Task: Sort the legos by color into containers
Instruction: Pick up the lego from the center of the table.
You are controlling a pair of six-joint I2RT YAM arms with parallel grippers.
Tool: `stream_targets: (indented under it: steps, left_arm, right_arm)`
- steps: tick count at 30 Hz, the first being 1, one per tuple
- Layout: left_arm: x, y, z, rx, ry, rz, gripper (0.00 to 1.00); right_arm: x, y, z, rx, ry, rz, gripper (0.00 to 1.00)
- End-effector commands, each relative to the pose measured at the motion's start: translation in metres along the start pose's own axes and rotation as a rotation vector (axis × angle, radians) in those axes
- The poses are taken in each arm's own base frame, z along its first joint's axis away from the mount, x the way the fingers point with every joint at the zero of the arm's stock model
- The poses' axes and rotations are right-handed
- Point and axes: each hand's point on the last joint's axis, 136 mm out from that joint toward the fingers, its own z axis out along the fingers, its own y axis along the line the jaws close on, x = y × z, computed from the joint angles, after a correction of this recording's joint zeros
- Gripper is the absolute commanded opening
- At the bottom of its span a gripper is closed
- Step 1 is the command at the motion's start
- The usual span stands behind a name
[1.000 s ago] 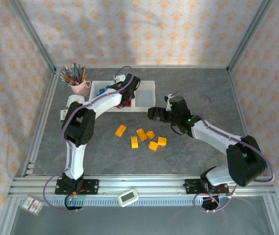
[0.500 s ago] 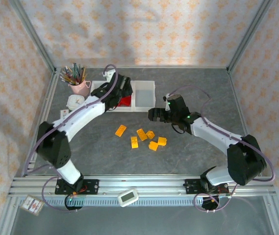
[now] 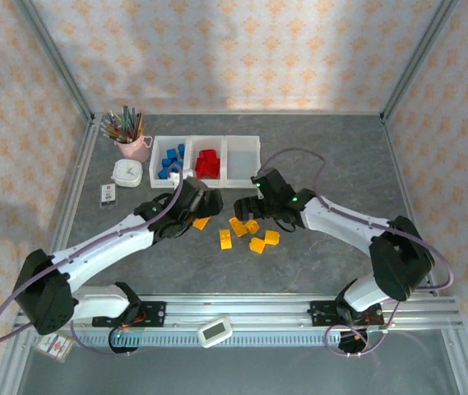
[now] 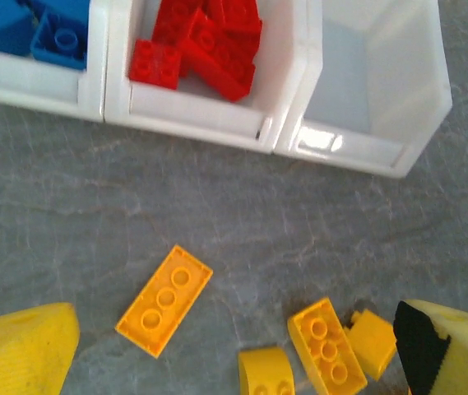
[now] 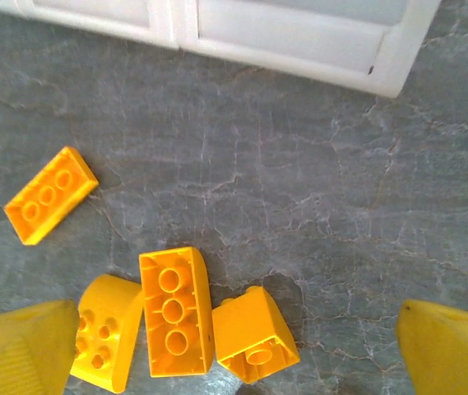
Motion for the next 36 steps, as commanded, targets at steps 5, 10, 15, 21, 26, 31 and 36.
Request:
stream_targets:
  steps: [5, 10, 15, 21, 26, 31, 36]
  left_arm:
    - [0.026, 0.021, -0.009, 0.071, -0.013, -0.13, 1.0]
    - [0.033, 0.036, -0.013, 0.061, -0.028, -0.176, 0.99]
    - [0.039, 0.046, -0.013, 0.028, -0.023, -0.189, 0.99]
    - [0.039, 0.051, -0.012, 0.01, -0.033, -0.197, 1.0]
    - [0.038, 0.055, -0.014, -0.003, -0.04, -0.196, 0.99]
    - [0.039, 0.058, -0.015, -0.01, -0.043, -0.2, 0.99]
    - [0.039, 0.058, -0.016, -0.006, -0.043, -0.203, 1.0]
  right_arm:
    - [0.006, 0.014, 0.025, 0.077, 0.077, -0.103, 0.93]
    - [0.015, 0.024, 0.045, 0.127, 0.126, -0.167, 0.86]
    - [0.02, 0.027, 0.056, 0.156, 0.148, -0.187, 0.78]
    - [0.021, 0.034, 0.063, 0.143, 0.165, -0.207, 0.68]
    - [0.025, 0.033, 0.073, 0.153, 0.193, -0.225, 0.6]
    - [0.025, 0.035, 0.08, 0.143, 0.195, -0.224, 0.5]
    - [0.03, 0.037, 0.085, 0.129, 0.21, -0.218, 0.39]
